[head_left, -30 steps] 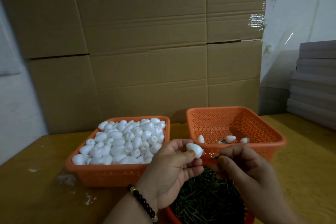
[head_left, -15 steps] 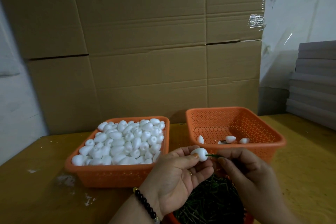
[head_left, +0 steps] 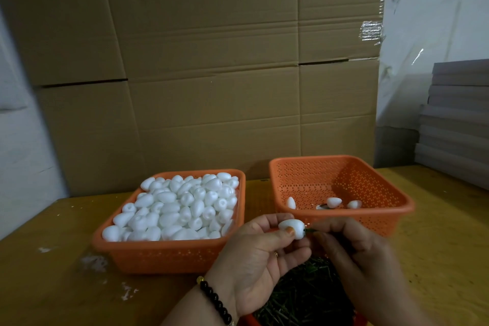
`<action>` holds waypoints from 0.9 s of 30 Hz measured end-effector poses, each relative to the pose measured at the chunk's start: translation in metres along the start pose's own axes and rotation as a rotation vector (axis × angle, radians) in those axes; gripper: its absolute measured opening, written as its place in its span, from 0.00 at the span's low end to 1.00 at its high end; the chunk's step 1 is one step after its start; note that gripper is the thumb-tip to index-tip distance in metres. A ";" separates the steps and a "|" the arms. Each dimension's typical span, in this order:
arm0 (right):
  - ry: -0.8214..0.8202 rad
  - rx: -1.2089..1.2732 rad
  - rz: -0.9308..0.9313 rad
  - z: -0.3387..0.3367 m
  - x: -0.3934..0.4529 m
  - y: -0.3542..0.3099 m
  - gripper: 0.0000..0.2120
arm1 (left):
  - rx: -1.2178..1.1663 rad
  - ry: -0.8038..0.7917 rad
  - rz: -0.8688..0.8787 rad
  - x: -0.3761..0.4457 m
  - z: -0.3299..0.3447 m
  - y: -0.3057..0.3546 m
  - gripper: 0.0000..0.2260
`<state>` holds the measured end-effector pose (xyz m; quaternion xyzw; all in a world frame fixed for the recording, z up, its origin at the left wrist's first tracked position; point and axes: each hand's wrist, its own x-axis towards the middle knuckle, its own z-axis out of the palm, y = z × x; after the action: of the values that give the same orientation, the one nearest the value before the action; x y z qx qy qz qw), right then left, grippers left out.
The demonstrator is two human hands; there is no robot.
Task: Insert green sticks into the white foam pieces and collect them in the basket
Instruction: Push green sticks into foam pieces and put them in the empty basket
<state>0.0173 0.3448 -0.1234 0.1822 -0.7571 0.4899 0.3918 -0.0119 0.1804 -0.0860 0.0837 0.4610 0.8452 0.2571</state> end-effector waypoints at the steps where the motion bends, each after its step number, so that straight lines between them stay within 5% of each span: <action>1: 0.002 -0.005 -0.001 0.000 0.000 0.000 0.07 | 0.001 0.002 0.000 0.000 0.000 0.000 0.14; 27: -0.001 -0.056 0.019 0.001 0.001 -0.001 0.05 | -0.014 0.026 0.026 0.001 0.002 -0.005 0.18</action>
<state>0.0167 0.3434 -0.1223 0.1643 -0.7724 0.4722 0.3918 -0.0103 0.1848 -0.0886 0.0767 0.4575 0.8526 0.2407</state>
